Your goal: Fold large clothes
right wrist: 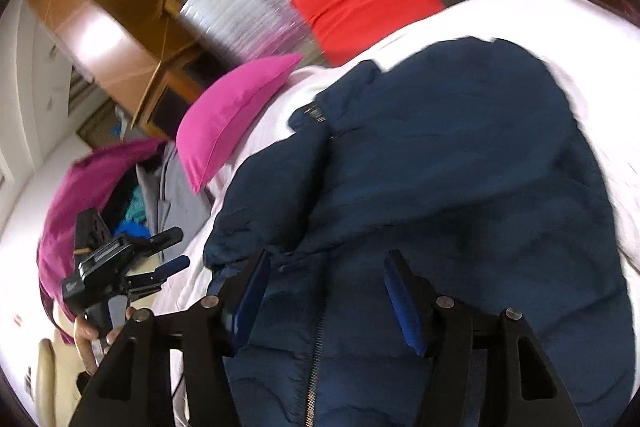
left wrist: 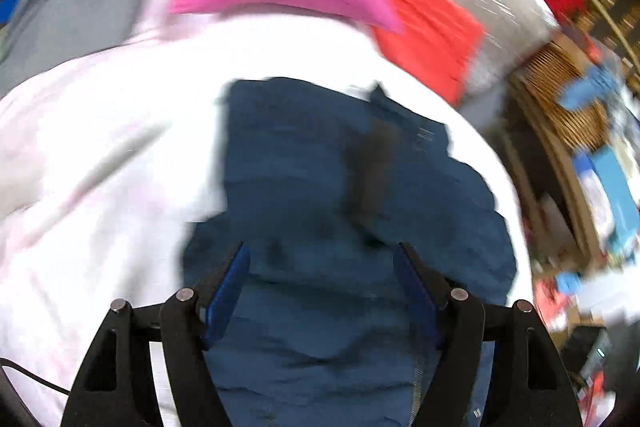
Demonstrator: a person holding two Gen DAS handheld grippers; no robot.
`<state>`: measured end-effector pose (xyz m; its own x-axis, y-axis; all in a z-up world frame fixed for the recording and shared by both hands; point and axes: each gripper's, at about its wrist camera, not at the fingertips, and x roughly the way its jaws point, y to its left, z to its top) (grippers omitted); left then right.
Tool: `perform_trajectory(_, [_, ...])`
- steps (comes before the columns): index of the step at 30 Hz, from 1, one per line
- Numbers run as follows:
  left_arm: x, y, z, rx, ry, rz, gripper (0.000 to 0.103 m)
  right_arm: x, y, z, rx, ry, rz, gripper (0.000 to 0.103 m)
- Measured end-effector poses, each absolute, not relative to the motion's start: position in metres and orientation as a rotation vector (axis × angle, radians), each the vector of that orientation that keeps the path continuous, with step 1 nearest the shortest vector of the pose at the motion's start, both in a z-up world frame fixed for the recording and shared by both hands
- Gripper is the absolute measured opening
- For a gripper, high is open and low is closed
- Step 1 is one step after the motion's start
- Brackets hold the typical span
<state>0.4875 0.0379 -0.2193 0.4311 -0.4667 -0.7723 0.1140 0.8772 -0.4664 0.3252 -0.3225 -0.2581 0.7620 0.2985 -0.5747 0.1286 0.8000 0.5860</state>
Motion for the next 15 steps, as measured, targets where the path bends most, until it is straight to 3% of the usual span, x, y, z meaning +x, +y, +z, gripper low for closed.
perform_trajectory(2, [0.492,0.044,-0.228,-0.364,1.100,-0.303,0.075,0.343,-0.302,-0.250,0.579,0.730,0.116,0.075])
perform_trajectory(6, [0.503,0.051,-0.248,-0.359,1.192,-0.179,0.075,0.380,-0.267,-0.240,0.423,0.778,0.125,0.082])
perform_trajectory(11, [0.510,0.047,-0.263,-0.356,1.250,-0.159,0.075,0.430,-0.234,-0.258,0.182,0.938,0.058,0.082])
perform_trajectory(15, [0.515,0.037,-0.270,-0.329,1.266,-0.148,0.075,0.446,-0.222,-0.265,0.023,0.941,-0.003,0.082])
